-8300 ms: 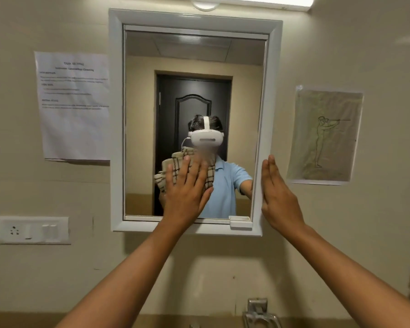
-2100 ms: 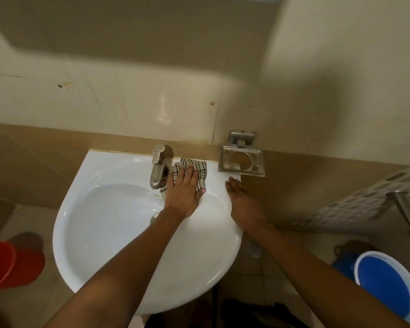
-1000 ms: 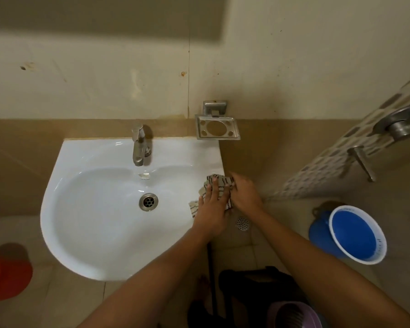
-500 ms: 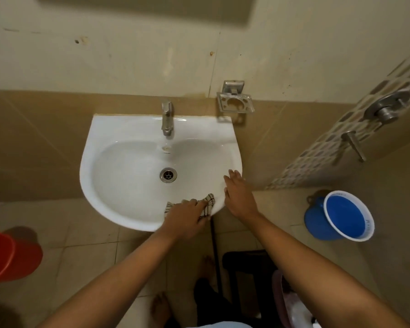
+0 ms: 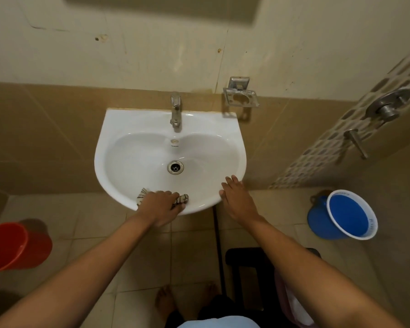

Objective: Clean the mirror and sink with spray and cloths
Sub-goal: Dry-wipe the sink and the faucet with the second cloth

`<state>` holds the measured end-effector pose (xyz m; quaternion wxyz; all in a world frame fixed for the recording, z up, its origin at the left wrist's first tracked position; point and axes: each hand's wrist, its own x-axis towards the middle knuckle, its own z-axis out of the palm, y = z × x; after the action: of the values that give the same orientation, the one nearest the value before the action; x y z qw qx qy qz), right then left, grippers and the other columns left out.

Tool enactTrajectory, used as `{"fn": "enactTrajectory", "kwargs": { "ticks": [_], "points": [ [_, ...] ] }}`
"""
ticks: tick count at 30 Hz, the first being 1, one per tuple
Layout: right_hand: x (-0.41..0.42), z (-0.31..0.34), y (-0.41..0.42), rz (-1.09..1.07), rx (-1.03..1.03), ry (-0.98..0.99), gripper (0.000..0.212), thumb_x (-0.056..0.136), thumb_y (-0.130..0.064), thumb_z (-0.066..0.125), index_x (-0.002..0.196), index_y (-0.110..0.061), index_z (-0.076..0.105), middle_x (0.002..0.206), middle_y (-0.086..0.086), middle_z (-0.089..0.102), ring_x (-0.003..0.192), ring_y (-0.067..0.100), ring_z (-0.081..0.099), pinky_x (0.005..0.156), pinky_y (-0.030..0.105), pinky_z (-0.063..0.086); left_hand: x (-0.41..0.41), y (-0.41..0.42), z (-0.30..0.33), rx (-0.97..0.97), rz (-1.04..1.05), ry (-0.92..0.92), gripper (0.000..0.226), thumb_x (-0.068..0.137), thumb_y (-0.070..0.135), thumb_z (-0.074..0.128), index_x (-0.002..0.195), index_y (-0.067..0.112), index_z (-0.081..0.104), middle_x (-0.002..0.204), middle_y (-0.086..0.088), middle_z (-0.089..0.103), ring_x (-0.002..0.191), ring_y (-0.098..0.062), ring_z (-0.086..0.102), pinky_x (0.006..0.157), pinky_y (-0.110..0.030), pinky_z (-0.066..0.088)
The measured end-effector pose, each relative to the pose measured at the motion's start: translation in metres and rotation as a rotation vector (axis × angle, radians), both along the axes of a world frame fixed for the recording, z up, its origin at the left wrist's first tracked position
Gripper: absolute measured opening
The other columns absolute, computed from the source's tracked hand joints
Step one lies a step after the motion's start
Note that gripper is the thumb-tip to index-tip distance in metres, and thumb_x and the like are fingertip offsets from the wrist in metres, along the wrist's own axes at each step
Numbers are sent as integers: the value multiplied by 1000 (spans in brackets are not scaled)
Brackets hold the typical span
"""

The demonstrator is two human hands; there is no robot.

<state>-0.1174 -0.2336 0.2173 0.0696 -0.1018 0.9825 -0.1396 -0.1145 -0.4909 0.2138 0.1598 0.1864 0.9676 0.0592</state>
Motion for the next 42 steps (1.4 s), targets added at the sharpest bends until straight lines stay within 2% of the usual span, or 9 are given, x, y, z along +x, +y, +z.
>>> {"fn": "enactTrajectory", "kwargs": {
  "ticks": [5,8,11,16,24,29,34,38,42],
  "points": [
    [-3,1,12,74,-28,-22,40,104,-18,33,139,-2,44,151,15,37,146,28,20,118,40,16,-3,63,-2,136,76,-73,45,98,58,35,117,22,54,103,-3,64,93,-25,62,79,-38,48],
    [-5,2,21,122,-72,-35,43,104,-16,33,145,-4,37,154,12,33,147,25,16,119,36,13,-8,98,-1,178,93,-57,57,97,63,29,130,22,51,106,-6,63,96,-27,62,83,-41,49],
    [-5,2,26,161,-64,-29,45,102,-15,36,146,-6,36,154,11,34,147,25,18,119,36,13,-8,113,0,169,117,19,60,97,64,27,127,20,53,105,-7,64,95,-28,62,82,-42,50],
    [-13,2,22,197,77,27,36,99,-19,39,131,-7,53,137,10,54,139,26,34,117,49,14,10,94,-5,96,47,171,58,93,59,29,122,17,56,103,-7,63,93,-27,59,76,-39,45],
    [-12,-3,6,256,62,64,36,102,-23,34,125,-9,58,128,8,60,129,24,45,117,48,17,39,6,-7,11,-65,346,39,93,55,45,106,20,57,97,-3,62,90,-26,57,90,-43,44],
    [-11,-6,-11,282,72,47,36,102,-22,37,129,-7,56,132,10,58,131,25,45,116,47,22,32,-57,-2,-22,-81,256,46,95,57,39,115,21,59,110,0,63,104,-23,55,106,-46,35],
    [-20,-7,-17,215,100,53,44,98,-26,31,122,-4,60,128,14,60,131,32,45,111,51,30,5,-105,4,-87,-116,152,53,97,59,33,119,21,61,116,1,65,111,-22,55,112,-43,26],
    [-24,-6,-21,128,140,21,56,94,-33,21,115,-2,63,122,17,63,127,37,48,106,51,36,-32,-124,11,-174,-134,28,68,91,66,20,121,22,62,118,1,65,116,-23,55,112,-42,23],
    [-25,-7,-26,49,152,10,50,96,-29,28,116,1,62,126,21,60,129,41,46,106,55,37,-70,-134,8,-351,-182,-42,63,97,61,28,139,21,51,140,-1,55,134,-24,43,119,-45,15]
  ]
}}
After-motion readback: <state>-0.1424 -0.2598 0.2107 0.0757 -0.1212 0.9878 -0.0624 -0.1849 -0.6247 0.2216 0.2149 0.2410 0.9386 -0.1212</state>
